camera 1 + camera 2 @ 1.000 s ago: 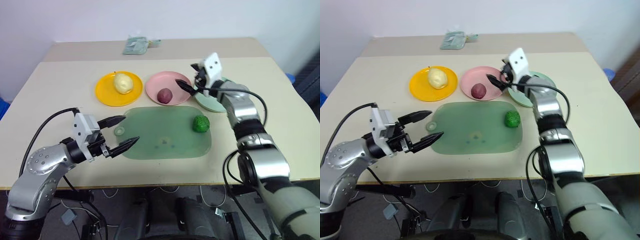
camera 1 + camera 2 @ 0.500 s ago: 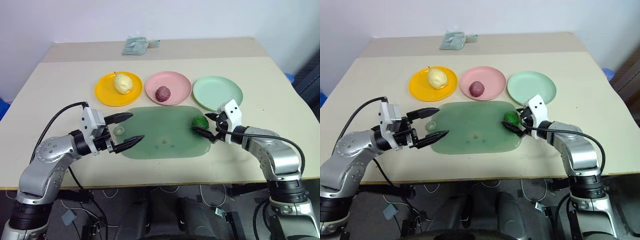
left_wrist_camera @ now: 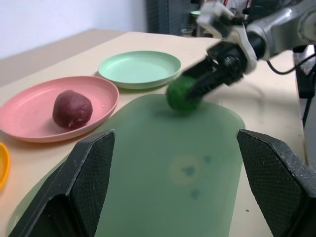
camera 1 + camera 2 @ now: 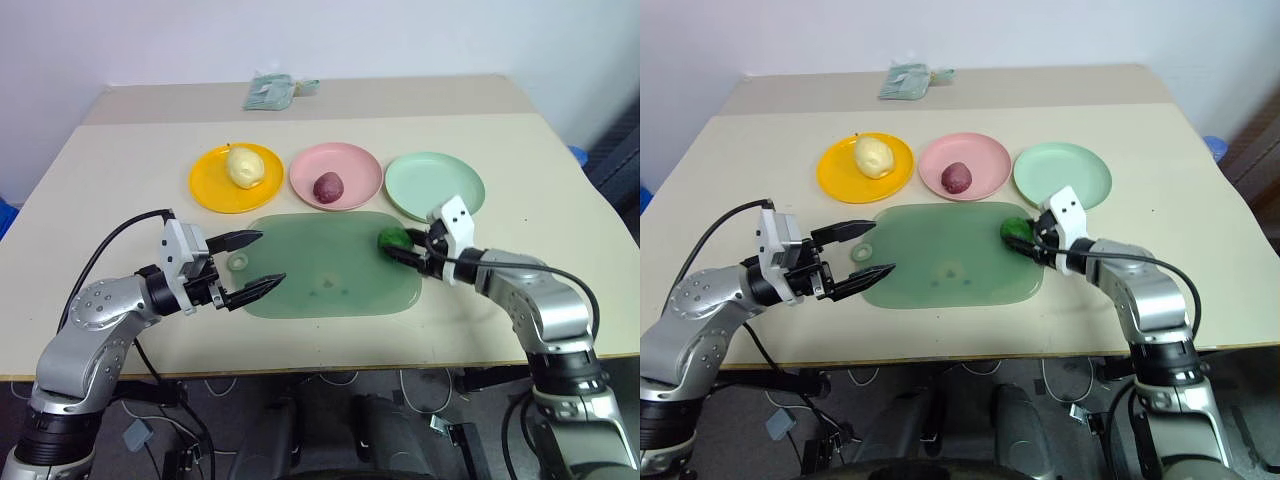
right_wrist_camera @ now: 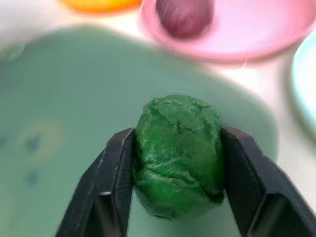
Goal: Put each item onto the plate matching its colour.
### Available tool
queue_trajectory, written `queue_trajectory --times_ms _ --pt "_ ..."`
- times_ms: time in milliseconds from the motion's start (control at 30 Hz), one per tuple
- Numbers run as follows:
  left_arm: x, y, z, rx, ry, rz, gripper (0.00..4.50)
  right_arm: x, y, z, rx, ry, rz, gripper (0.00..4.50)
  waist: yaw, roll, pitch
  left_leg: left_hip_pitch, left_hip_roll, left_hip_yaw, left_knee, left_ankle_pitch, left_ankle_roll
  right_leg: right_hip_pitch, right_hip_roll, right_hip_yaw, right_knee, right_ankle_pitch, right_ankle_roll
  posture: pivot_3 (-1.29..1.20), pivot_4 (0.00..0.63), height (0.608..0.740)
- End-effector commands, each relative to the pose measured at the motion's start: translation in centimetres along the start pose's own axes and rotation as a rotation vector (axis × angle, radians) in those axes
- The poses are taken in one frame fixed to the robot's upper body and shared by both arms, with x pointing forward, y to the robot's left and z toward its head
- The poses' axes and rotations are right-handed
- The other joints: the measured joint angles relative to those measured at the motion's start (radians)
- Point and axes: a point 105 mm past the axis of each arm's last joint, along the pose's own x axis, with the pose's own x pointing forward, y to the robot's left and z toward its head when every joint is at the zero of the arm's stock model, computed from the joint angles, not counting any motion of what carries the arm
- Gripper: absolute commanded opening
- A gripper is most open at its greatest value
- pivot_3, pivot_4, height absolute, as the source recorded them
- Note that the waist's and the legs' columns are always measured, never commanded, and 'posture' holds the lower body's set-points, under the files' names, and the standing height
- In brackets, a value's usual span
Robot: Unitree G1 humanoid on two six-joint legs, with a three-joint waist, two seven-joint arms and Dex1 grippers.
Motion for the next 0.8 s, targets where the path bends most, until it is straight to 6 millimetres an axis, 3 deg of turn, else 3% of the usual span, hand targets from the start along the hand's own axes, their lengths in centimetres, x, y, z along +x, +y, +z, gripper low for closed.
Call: queue_trajectory --times_ms 33,167,300,400,500,567,600,700,800 --pt "0.0 -0.3 1.2 0.051 -0.028 0.014 4.03 0.9 -3.6 4.3 -0.121 -0.146 -0.126 2.31 0.001 0.0 0.0 0.0 0.0 0.0 0.0 0.0 0.0 0.0 0.0 0.0 0.0 0.0 0.0 0.0 0.15 0.74" --pt "-0.1 -0.3 1.3 0.053 -0.028 0.038 4.03 2.7 -8.3 6.6 -0.157 -0.202 -0.291 2.31 -0.001 0.0 0.0 0.0 0.0 0.0 0.0 0.0 0.0 0.0 0.0 0.0 0.0 0.001 0.001 0.0 0.15 0.74" --pt "-0.3 0.0 1.2 0.067 -0.014 0.081 4.03 3.7 -10.7 5.8 -0.207 -0.145 -0.393 2.31 0.003 -0.001 0.0 0.0 0.0 0.0 -0.001 0.0 0.0 0.0 0.0 -0.001 -0.001 0.001 0.001 0.0 0.15 0.74" --pt "-0.5 0.4 0.7 0.092 0.02 0.138 4.03 3.8 -11.4 4.6 -0.219 -0.093 -0.425 2.31 0.0 0.0 0.0 0.0 0.0 0.001 -0.001 0.0 0.0 0.001 0.0 -0.001 -0.003 0.001 0.001 0.0 0.15 0.74" --pt "-0.6 1.3 0.3 0.109 0.049 0.233 4.03 3.5 -12.0 3.9 -0.201 -0.074 -0.459 3.32 -0.002 0.0 0.0 0.0 0.0 0.001 -0.001 0.0 0.0 0.001 0.0 0.0 -0.002 0.001 0.001 0.0 0.15 0.74" --pt "-0.8 2.1 0.2 0.134 0.053 0.309 4.03 3.4 -12.1 3.7 -0.199 -0.072 -0.464 4.26 -0.003 0.0 0.0 0.0 0.0 0.001 -0.001 0.0 0.0 0.001 0.0 0.0 -0.002 0.001 0.001 0.0 0.15 0.74" --pt "-0.9 2.6 0.1 0.146 0.052 0.351 4.03 3.3 -12.1 3.6 -0.203 -0.072 -0.464 4.45 -0.004 0.0 0.0 0.0 0.0 0.001 -0.001 0.0 0.0 0.001 0.0 0.0 -0.002 0.001 0.001 0.0 0.15 0.74" --pt "-1.0 3.1 0.1 0.131 -0.001 0.394 4.03 3.2 -11.8 3.7 -0.207 -0.093 -0.429 4.45 -0.004 0.0 0.0 0.0 0.0 0.001 -0.001 0.0 0.0 0.001 0.0 0.0 -0.001 0.001 0.001 0.0 0.15 0.74" --pt "-1.6 4.1 -0.1 0.086 -0.068 0.49 4.03 3.0 -10.8 5.0 -0.202 -0.201 -0.337 4.45 -0.003 0.0 0.0 0.0 0.0 0.001 -0.001 0.0 0.0 0.001 0.0 0.0 -0.001 0.001 0.001 0.0 0.15 0.74"
